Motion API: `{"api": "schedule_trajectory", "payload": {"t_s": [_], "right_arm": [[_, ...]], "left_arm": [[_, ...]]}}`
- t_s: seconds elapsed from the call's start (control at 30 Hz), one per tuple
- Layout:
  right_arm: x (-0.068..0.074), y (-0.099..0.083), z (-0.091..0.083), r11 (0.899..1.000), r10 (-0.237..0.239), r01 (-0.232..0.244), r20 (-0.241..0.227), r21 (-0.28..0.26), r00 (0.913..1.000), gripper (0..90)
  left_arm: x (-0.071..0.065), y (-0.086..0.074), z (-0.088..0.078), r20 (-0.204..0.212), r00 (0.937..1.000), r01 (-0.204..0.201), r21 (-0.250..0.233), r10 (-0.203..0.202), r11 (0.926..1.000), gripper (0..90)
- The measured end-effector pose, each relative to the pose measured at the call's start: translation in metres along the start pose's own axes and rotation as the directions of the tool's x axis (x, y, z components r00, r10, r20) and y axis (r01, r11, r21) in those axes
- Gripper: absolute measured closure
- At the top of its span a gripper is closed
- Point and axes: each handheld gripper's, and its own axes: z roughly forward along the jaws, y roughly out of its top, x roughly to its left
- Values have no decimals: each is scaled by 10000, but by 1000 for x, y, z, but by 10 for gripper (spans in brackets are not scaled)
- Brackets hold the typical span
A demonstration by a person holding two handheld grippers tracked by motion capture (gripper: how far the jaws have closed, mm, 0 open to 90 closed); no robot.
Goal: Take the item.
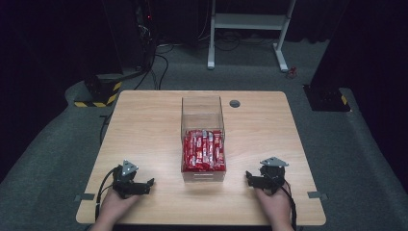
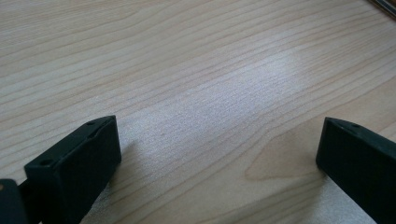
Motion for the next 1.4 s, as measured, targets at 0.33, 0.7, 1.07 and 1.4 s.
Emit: {"api": "schedule_trajectory", "payload": {"t_s": [0.33,0.7,1.07,1.4], "right_arm": [[0,0,0,10000,38,-38,11,20,10000,86],[-1,1,1,9999,-99,100,-119,28,9999,87],[-2,4,-1,9992,-378,380,-173,107,9991,100],[2,9,-14,9970,-641,619,-487,-463,9968,102]], "left_arm": [[0,0,0,9,10000,-70,42,70,10000,3],[1,1,1,14,9999,-112,30,112,9999,2],[0,0,0,26,10000,-41,-2,41,10000,3],[0,-1,-1,7,10000,-6,-3,6,10000,3]]}}
